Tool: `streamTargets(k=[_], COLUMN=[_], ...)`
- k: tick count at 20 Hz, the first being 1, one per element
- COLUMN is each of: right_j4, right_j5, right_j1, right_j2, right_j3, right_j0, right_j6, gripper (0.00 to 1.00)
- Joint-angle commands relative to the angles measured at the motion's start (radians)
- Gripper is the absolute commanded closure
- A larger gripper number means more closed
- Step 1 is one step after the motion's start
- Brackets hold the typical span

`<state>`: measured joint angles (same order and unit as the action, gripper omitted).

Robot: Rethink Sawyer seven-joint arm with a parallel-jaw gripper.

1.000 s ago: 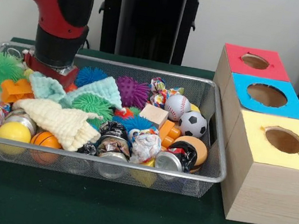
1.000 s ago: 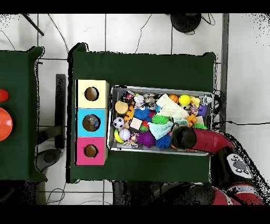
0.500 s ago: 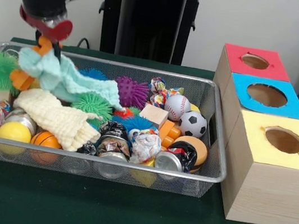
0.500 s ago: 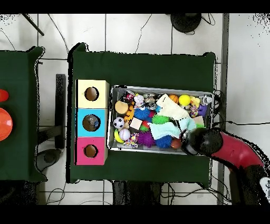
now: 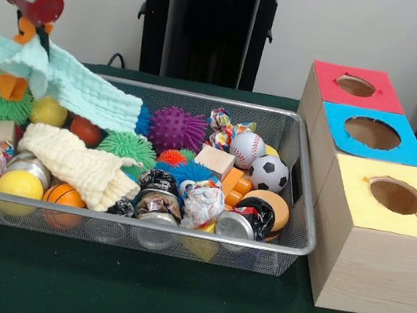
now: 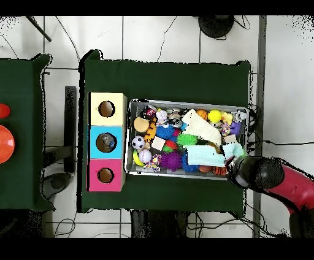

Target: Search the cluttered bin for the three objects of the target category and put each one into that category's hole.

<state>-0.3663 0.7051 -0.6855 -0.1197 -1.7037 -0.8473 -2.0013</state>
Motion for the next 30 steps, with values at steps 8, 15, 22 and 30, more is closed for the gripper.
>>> streamTargets(k=[8, 15, 22, 30], right_j4=[-0.035, 0.048, 0.097, 0.131], right_j5=[-0.196, -0.050, 0.032, 0.106], right_j1=[0.053, 0.001, -0.016, -0.028], right_j2=[-0.103, -0.055, -0.032, -0.008], right_j3=[-0.174, -0.142, -0.099, -0.062], right_j0=[0.040, 0.138, 0.176, 0.239], right_j6=[-0.062, -0.104, -0.091, -0.124], gripper=[0.00, 0.00, 0.00, 0.00])
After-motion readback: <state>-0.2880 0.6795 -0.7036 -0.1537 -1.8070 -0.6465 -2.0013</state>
